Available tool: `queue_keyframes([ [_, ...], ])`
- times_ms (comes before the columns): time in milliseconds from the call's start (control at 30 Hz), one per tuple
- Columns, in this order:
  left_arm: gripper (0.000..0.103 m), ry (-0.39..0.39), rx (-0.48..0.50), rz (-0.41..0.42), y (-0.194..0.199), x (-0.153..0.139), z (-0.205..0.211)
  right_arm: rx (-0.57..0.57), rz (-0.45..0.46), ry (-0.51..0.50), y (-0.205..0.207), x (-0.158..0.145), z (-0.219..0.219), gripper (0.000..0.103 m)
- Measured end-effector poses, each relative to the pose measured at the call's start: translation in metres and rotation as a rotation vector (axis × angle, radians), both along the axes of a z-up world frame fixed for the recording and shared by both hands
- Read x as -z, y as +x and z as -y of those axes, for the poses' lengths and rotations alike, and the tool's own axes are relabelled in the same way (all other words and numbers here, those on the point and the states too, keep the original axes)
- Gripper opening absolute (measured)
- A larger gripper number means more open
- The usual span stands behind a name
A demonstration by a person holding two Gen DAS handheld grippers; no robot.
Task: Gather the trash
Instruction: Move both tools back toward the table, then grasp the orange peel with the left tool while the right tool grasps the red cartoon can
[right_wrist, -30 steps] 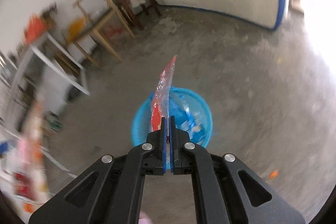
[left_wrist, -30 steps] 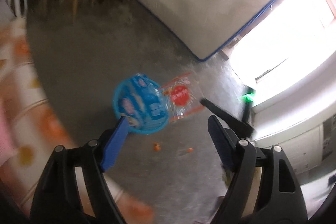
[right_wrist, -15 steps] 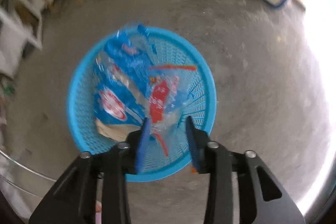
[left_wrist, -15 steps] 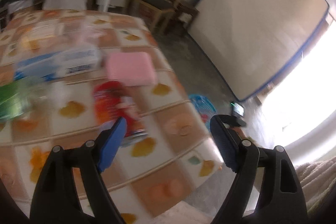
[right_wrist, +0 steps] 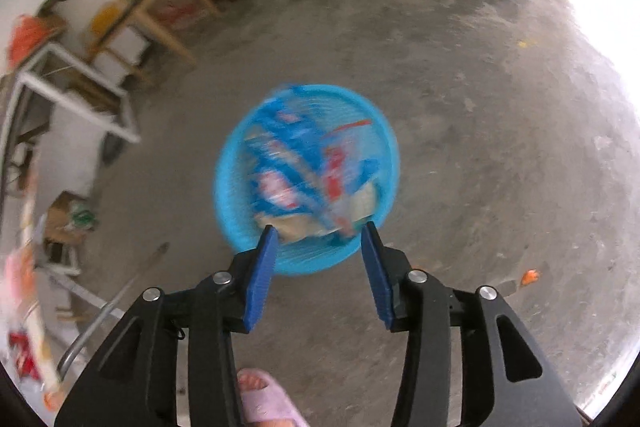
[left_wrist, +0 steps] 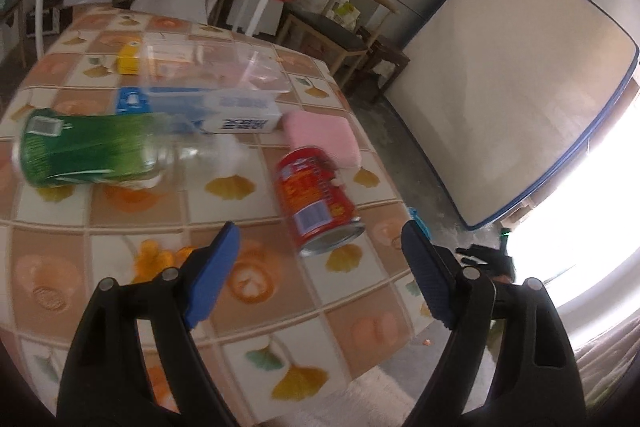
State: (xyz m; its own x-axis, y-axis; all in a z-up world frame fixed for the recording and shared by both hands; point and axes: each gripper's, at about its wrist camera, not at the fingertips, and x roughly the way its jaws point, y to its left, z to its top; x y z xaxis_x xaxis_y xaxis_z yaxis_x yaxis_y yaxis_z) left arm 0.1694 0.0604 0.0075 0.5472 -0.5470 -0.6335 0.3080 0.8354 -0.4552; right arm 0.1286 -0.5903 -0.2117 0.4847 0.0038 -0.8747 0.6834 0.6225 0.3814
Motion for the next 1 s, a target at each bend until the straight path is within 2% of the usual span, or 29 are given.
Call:
queue_keyframes([
  [167, 0.082, 0.054, -0.005, -0.008, -0.025, 0.005, -0.019, -0.148, 0.123, -0.007, -0.011, -0.059, -0.060, 0.060],
  [433, 0.083, 0.068, -0.071, -0.006, -0.059, 0.021, -0.055, -0.485, 0.315, -0.061, 0.009, -0.164, -0.172, 0.065],
  [500, 0.083, 0.080, -0.086, 0.005, -0.064, 0.024, -0.060, -0.561, 0.343, -0.064, 0.017, -0.179, -0.202, 0.066],
  [600, 0.083, 0.080, -0.103, 0.030, -0.062, 0.032, -0.065, -0.671, 0.370, -0.049, 0.029, -0.191, -0.245, 0.066],
  [733, 0.083, 0.073, -0.103, 0.040, -0.039, 0.045, -0.066, -0.796, 0.368, -0.027, 0.045, -0.194, -0.305, 0.066],
  [867, 0.083, 0.108, -0.088, -0.040, -0.003, 0.069, -0.060, -0.874, 0.360, 0.006, 0.060, -0.190, -0.345, 0.066],
  [1000, 0.083, 0.131, -0.087, -0.038, 0.014, 0.081, -0.053, -0.908, 0.351, 0.024, 0.066, -0.188, -0.365, 0.066],
])
